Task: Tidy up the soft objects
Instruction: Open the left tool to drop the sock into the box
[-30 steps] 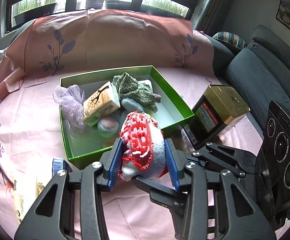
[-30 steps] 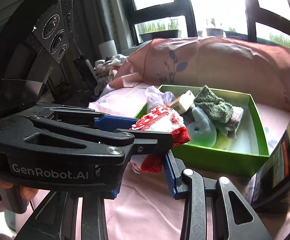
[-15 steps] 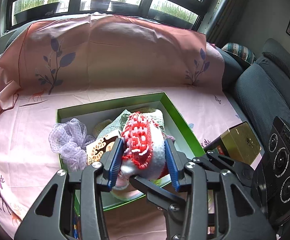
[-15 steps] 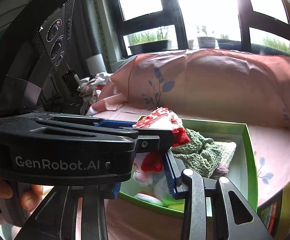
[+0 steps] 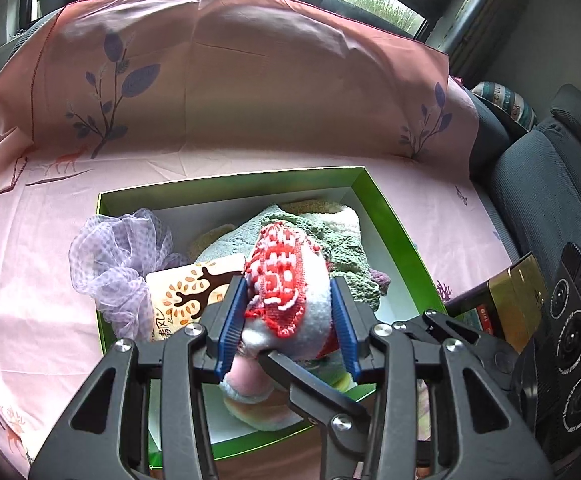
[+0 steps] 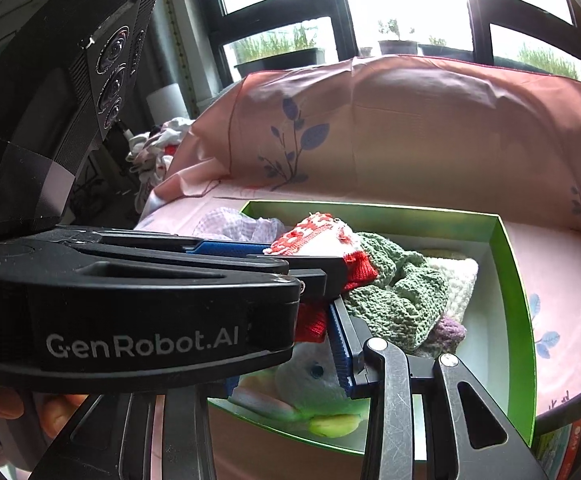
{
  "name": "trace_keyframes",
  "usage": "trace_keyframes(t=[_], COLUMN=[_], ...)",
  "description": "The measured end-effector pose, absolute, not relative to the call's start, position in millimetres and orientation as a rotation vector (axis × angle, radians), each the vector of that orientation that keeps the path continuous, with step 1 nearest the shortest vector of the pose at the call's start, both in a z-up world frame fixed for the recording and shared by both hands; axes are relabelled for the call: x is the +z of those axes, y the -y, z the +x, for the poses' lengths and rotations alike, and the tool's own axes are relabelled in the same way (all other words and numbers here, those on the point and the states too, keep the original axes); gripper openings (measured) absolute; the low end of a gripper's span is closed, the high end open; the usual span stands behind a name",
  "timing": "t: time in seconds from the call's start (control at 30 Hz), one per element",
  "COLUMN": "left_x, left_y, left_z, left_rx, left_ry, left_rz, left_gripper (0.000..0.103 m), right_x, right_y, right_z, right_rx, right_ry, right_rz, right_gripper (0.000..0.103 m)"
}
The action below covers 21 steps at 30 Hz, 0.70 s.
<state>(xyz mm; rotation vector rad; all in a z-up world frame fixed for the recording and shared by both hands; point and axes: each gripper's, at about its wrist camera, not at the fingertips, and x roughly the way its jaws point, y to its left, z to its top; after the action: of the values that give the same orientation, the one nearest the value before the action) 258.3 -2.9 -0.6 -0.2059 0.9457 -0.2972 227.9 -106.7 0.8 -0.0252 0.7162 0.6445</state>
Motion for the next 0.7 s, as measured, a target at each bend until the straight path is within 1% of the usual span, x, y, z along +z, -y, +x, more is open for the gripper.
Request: trace_keyframes(t=[0.2, 0.27, 0.3, 0.33, 0.37, 0.4, 0.43, 0.53, 0.57, 0.6, 0.63, 0.67, 0.7], left_x=[-3, -3, -3, -3, -4, -4, -4, -1, 0, 2, 3, 4, 5], left_y=[3, 3, 2, 1, 0, -1, -2, -5, -6, -6, -7, -7, -8], left_z=[258, 257, 257, 256, 255, 253, 251, 243, 240, 237, 234, 231, 227], left_rx=[-0.285, -0.278, -0.274, -0.268, -0.263, -0.258, -0.255, -0.238, -0.234, -0.228, -0.219, -0.205, -0.191], left_ry=[-0.94, -0.939, -0.942, -0.944, -0.946, -0.948, -0.947, -0.94, -0.939, -0.94, -0.941, -0.941, -0.936], left_rz=[-0.198, -0.2, -0.202, -0.203, -0.202, -0.199, -0.196, -0.172, -0.165, -0.156, -0.141, -0.12, -0.098], left_gripper=[0.044, 0.047, 0.052, 0.059, 0.063, 0.072, 0.077, 0.083, 0.083, 0.084, 0.086, 0.088, 0.094], right_x=[-1, 1, 1, 2, 2, 3, 3, 5, 6, 7, 9, 10, 12], right_y=[107, 107, 107, 107, 107, 108, 108, 111, 112, 113, 114, 115, 117], right_z=[227, 226, 226, 224, 223, 221, 219, 215, 214, 212, 209, 206, 202], right_rx=[0.633, 0.628, 0.624, 0.62, 0.612, 0.597, 0.582, 0.559, 0.552, 0.543, 0.536, 0.528, 0.522], right_ry=[-0.726, -0.725, -0.728, -0.728, -0.726, -0.724, -0.723, -0.727, -0.729, -0.729, -0.726, -0.721, -0.715], right_rz=[-0.027, -0.03, -0.032, -0.032, -0.035, -0.045, -0.056, -0.068, -0.066, -0.065, -0.062, -0.06, -0.058], right_gripper=[0.039, 0.039, 0.039, 0.041, 0.043, 0.048, 0.052, 0.054, 0.055, 0.058, 0.063, 0.066, 0.068])
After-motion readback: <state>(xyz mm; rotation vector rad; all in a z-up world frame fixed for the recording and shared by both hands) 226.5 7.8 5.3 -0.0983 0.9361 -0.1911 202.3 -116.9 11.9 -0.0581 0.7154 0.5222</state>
